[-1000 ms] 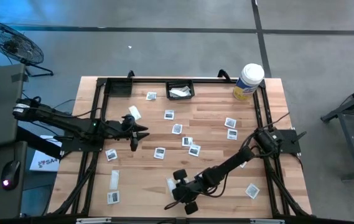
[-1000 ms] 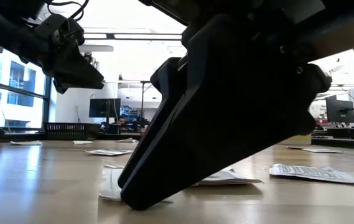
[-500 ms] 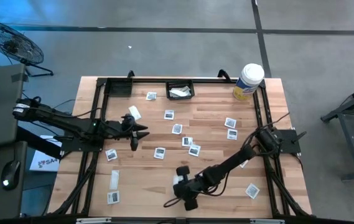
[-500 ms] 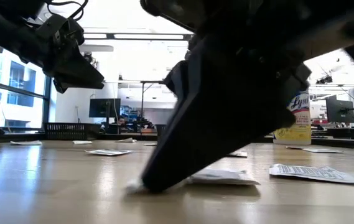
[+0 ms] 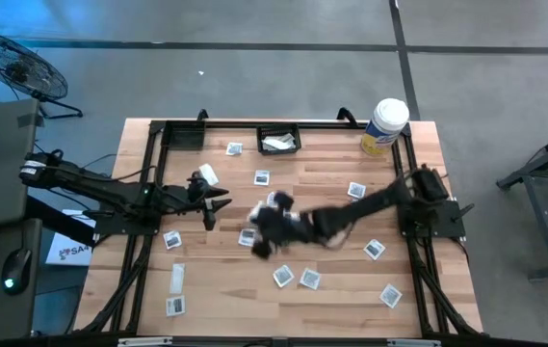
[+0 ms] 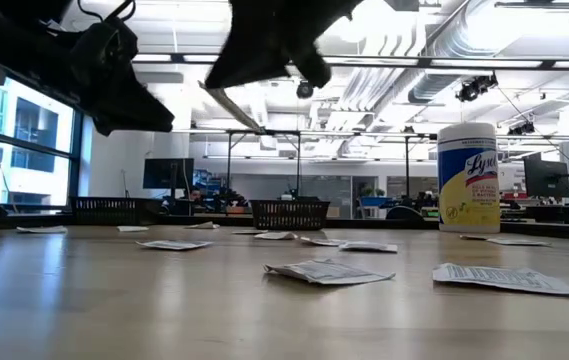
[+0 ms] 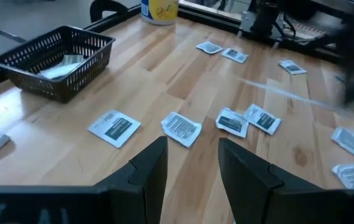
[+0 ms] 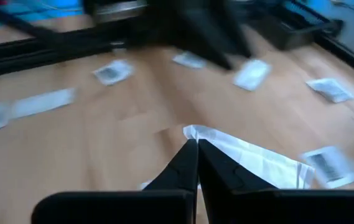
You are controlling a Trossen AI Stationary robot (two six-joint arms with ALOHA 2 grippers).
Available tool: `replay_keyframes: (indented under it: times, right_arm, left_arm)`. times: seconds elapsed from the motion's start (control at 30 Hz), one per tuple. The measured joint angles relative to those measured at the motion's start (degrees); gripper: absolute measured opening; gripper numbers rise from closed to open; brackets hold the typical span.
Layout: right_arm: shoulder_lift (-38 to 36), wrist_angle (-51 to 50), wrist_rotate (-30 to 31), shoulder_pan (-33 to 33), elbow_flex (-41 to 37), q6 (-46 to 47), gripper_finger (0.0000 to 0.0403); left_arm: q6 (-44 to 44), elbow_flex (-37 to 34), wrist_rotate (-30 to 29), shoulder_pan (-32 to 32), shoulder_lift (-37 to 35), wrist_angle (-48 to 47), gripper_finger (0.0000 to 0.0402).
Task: Pick & Place First Aid Supplies
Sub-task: Put the green bandage pack into the right black bin
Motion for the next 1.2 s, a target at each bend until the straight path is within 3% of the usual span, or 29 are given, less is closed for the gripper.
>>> replay_keyframes:
  times: [0.17,0.37,0.77,1.0,1.2]
  right_arm:
    - [0.02,-0.35,-5.26,-6.88,-0.09,0.83,0.0002]
    - [0.0,3.86,-0.37,-16.0,-0.08,2.38,0.0001]
    - [1.36,6.75,-12.32,-37.38,-0.11,3.99,0.0001]
    - [6.64,6.36,-24.58,-43.29,-0.19,10.24,0.0001]
    - [7.9,4.48,-23.22,-44.09,-0.15,11.51,0.0017]
  left_arm:
    - [0.23,1.88,0.0,0.0,-0.06,-5.82,0.014]
    - [-2.45,5.86,0.11,0.0,-2.69,-20.03,0.014]
    - [-2.54,6.27,1.51,0.0,-4.11,-23.68,0.014]
    - [-2.79,6.27,1.51,0.0,-4.15,-28.19,0.014]
    - [-2.8,6.27,1.5,0.0,-4.13,-28.35,0.014]
